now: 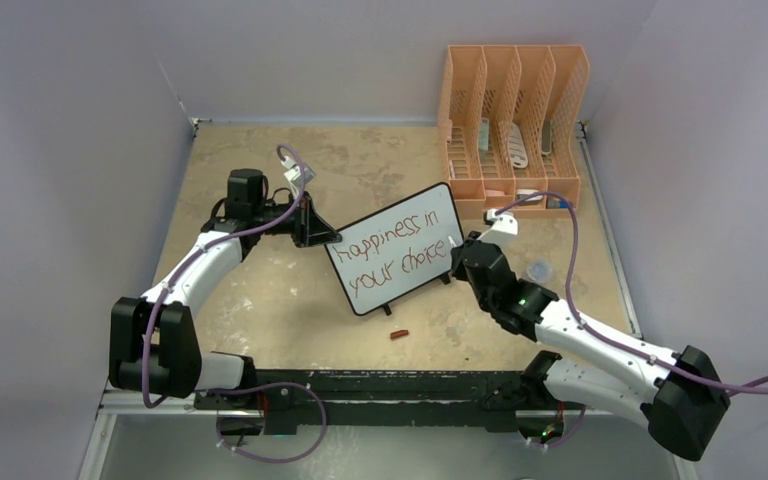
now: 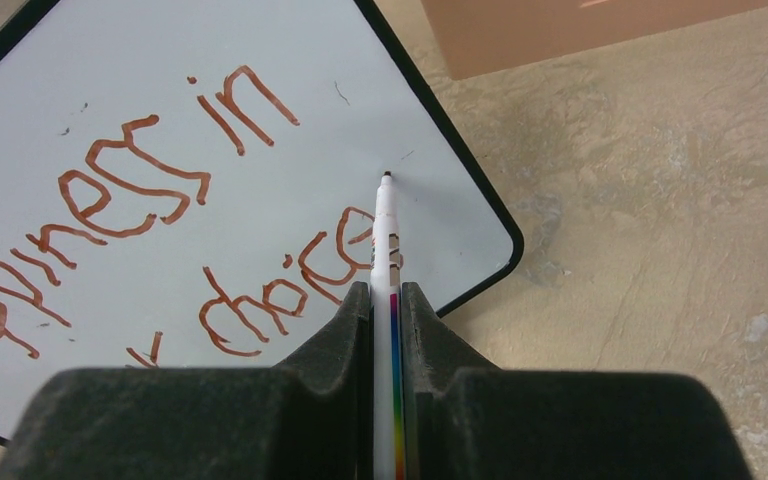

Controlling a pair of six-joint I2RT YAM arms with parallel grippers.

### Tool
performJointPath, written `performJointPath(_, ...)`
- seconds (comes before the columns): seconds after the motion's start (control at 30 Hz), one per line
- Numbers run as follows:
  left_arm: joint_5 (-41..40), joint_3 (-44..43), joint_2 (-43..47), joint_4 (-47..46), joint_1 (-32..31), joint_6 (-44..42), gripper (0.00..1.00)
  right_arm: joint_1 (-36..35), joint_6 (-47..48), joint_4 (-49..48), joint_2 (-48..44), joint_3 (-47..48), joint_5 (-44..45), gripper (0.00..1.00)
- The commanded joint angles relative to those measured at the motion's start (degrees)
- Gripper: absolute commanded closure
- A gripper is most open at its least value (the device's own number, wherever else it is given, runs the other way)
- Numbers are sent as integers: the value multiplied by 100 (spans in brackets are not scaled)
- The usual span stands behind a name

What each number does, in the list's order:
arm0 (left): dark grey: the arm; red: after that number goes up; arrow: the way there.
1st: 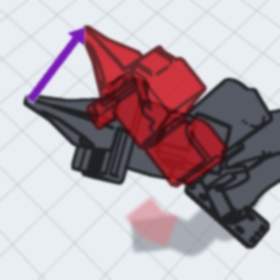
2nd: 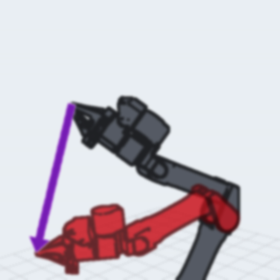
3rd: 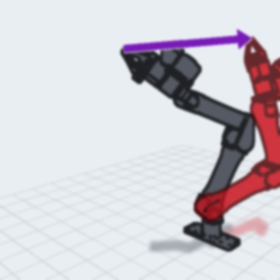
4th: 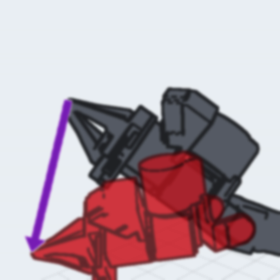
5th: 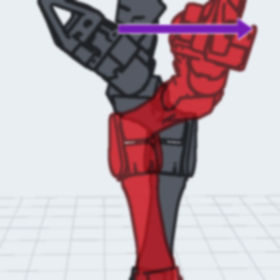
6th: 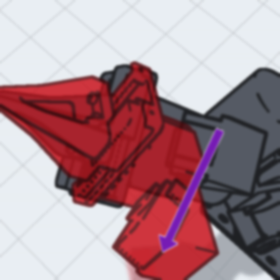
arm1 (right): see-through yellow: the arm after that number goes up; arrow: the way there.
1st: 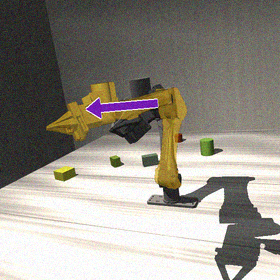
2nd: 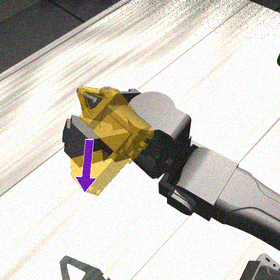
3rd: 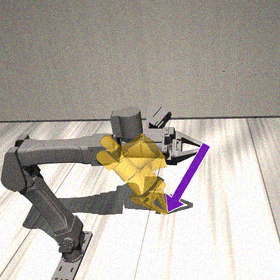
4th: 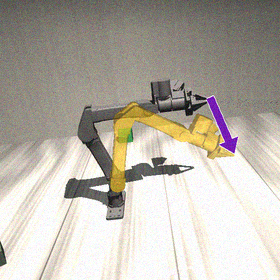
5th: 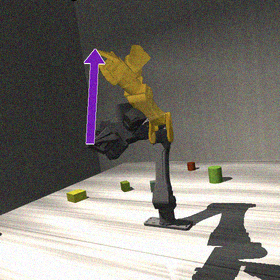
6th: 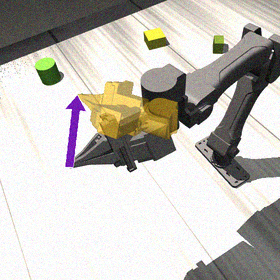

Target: Write a sentence on the whiteboard

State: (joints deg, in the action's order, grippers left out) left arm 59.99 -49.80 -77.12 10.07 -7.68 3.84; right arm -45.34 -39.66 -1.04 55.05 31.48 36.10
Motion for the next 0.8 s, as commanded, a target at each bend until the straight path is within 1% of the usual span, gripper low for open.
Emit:
performJointPath(0.0, -786, 38, -75, 224, 30, -286, 100, 25, 151, -265, 42, 99, -218, 100)
performJointPath(0.4, -793, 32, -70, 223, 30, -287, 100, 35, 176, -90, 32, 166, -535, 100)
performJointPath(0.63, -787, 32, -57, 228, 30, -287, 100, 28, 22, 95, 58, 174, -570, 100)
performJointPath(0.77, -787, 31, -58, 224, 30, -285, 100, 29, -96, 344, 43, 192, -412, 100)
